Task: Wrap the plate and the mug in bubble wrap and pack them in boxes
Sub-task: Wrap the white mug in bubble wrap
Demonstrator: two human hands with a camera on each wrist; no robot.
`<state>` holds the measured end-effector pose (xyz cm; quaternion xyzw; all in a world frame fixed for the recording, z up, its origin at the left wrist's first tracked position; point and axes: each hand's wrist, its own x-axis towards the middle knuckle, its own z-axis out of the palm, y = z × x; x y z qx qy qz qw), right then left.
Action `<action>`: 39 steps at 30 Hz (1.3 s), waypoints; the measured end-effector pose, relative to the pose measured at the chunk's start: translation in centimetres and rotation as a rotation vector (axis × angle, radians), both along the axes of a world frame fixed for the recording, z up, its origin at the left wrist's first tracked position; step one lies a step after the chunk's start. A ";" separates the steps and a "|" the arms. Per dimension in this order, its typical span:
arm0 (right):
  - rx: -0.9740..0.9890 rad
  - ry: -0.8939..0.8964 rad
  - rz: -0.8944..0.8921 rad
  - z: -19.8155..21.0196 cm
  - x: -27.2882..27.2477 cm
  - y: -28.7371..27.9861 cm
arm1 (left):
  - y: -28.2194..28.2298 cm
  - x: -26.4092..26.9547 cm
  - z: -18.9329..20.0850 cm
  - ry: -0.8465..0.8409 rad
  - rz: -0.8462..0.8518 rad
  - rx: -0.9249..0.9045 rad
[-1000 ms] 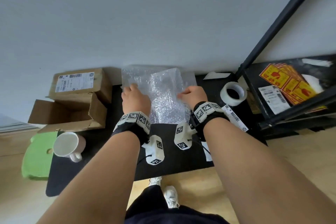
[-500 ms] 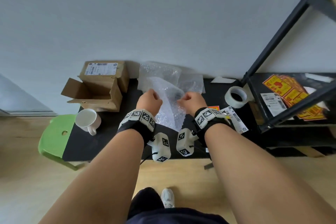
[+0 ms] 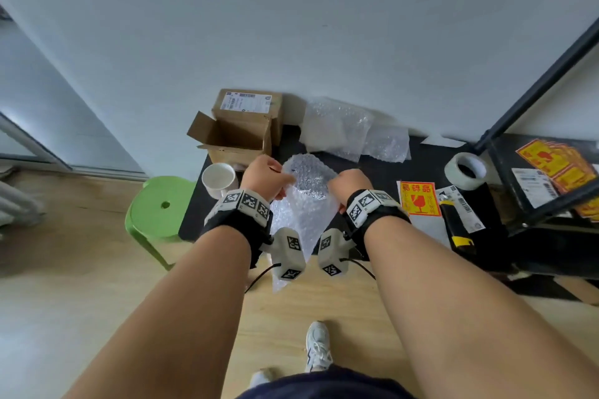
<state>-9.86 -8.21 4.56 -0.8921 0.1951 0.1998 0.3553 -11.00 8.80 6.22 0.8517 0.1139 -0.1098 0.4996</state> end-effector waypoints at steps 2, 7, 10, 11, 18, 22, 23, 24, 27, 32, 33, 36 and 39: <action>0.013 0.038 0.023 -0.6 -1.2 2.8 | 3.0 -1.9 -0.5 -0.021 0.062 0.005; 0.024 0.119 0.127 -2.4 -3.1 9.7 | 10.2 -6.0 -1.4 0.013 0.134 0.083; 0.054 0.080 0.162 -2.8 -3.8 12.9 | 13.4 -7.2 -1.9 0.020 0.225 0.159; 0.066 0.058 0.172 -2.9 -3.9 13.9 | 14.6 -7.5 -2.0 0.020 0.259 0.195; 0.088 -0.038 0.177 -5.0 -1.8 18.2 | 18.2 -6.9 -2.7 -0.077 0.455 0.404; 0.099 0.002 0.204 -6.7 0.8 19.9 | 18.7 -5.0 -3.7 -0.103 0.531 0.437; 0.096 0.017 0.197 -7.3 1.4 20.2 | 18.7 -4.6 -4.0 -0.097 0.535 0.442; 0.093 0.031 0.190 -7.9 2.0 20.4 | 18.8 -4.2 -4.3 -0.084 0.538 0.443; 0.091 0.105 0.165 -9.3 3.7 21.3 | 19.0 -2.9 -5.4 -0.032 0.539 0.425; 0.067 0.240 0.227 -12.5 5.7 22.5 | 18.9 -1.4 -6.9 0.034 0.541 0.428; 0.062 0.251 0.245 -12.7 5.9 22.7 | 18.8 -1.2 -7.0 0.043 0.540 0.425; 0.041 0.289 0.315 -12.1 5.9 22.5 | 18.8 -0.7 -7.5 0.054 0.540 0.392; 0.110 0.230 0.367 -11.6 5.8 22.0 | 18.7 -0.6 -7.7 0.060 0.531 0.387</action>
